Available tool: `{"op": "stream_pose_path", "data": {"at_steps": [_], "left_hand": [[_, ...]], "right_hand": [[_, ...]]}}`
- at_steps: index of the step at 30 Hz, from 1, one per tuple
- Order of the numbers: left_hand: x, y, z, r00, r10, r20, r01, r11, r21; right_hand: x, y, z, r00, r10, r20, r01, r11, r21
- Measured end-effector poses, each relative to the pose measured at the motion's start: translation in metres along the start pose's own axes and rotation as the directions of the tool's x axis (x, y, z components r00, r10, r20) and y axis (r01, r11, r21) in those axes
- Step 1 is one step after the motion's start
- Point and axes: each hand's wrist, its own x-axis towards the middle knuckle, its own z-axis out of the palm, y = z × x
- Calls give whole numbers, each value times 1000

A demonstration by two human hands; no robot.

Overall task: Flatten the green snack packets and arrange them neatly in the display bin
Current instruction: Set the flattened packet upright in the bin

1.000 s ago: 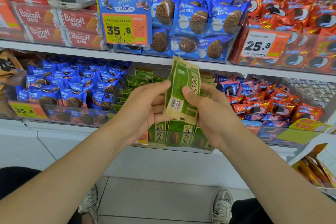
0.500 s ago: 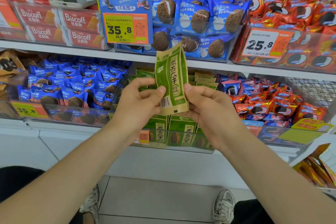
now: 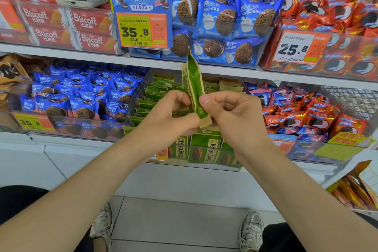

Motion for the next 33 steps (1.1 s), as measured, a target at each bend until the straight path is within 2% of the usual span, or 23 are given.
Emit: {"op": "stream_pose_path", "data": {"at_steps": [4, 10, 13, 15, 17, 19, 21, 22, 24, 26, 28, 30, 33], "left_hand": [[1, 2, 4, 999, -42, -21, 40, 996, -85], [3, 4, 0, 997, -69, 24, 72, 982, -175], [2, 4, -1, 997, -76, 31, 80, 981, -178], [4, 2, -2, 999, -37, -28, 31, 982, -188], [7, 1, -3, 988, -8, -156, -25, 978, -208], [8, 0, -2, 966, 21, -259, -47, 994, -95], [6, 0, 2, 957, 82, -279, -82, 997, 14], [5, -1, 4, 954, 115, -276, -109, 993, 38], [4, -1, 8, 957, 179, -230, -158, 982, 105], [2, -2, 10, 966, 228, -124, -203, 961, 190], [1, -3, 10, 962, 265, -66, -236, 928, 286], [0, -2, 9, 954, 293, -62, -258, 909, 327], [-2, 1, 7, 960, 281, -17, -270, 936, 228]], "right_hand": [[-2, 0, 1, 999, -18, 38, 19, 1000, -20], [-3, -3, -1, 984, 149, 93, -162, 975, 150], [-3, -4, -2, 957, 231, 173, -260, 952, 165], [-1, -8, -5, 948, 239, 211, -264, 959, 102], [0, -15, -9, 910, 264, 321, -288, 957, 30], [1, -19, -14, 841, 273, 467, -276, 959, -65], [-1, -21, -14, 811, 273, 518, -252, 961, -112], [-1, -21, -13, 827, 264, 497, -251, 963, -94], [0, -18, -8, 905, 227, 359, -223, 973, -55], [3, -10, -5, 980, 92, 176, -70, 989, -128], [5, -2, -2, 995, -47, 88, 66, 974, -217], [7, 1, -4, 1000, -15, 28, 18, 992, -123], [9, -7, -10, 993, 111, 48, -114, 992, 59]]}}
